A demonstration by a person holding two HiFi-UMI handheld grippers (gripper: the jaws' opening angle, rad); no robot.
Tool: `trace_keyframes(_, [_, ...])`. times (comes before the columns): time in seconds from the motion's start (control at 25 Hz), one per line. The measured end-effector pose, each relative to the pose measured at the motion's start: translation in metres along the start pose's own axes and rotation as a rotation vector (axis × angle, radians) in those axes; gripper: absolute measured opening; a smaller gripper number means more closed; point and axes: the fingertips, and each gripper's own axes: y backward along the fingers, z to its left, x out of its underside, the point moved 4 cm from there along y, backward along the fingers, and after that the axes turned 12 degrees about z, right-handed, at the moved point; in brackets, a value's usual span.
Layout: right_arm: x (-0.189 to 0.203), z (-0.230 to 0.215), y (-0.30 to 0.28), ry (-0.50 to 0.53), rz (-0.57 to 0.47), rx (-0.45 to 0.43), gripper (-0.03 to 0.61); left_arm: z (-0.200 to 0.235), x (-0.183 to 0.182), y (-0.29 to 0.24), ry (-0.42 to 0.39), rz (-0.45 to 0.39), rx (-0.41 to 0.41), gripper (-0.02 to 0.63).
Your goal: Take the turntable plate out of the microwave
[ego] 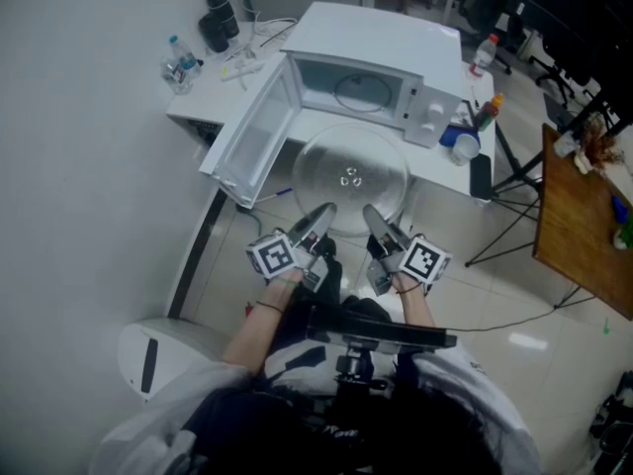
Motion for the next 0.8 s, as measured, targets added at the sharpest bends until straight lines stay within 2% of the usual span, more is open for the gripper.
trace_keyframes(0.16, [-0.001, 0.002, 0.000, 0.021, 0.002, 0.000, 0.066, -0.002, 0.001, 0.001, 0.027, -0.008, 0.003, 0.087])
trace_keyframes(0.32, [-0.001, 0.001, 0.002, 0.005, 0.002, 0.026, 0.066, -0.002, -0.002, 0.001, 0.007, -0.007, 0.003, 0.087])
trace_keyframes(0.44, [-0.002, 0.003, 0.002, 0.024, -0.001, 0.011, 0.072, -0.004, -0.002, -0.001, 0.020, -0.012, 0.012, 0.087])
trace_keyframes(0.56, [-0.005, 0.004, 0.001, 0.032, -0.007, -0.010, 0.072, -0.003, -0.003, -0.003, -0.008, -0.003, 0.005, 0.087])
trace_keyframes(0.8, [-0.012, 0.001, 0.000, 0.050, -0.002, 0.004, 0.074, -0.002, -0.008, -0.008, -0.038, -0.006, 0.001, 0.087])
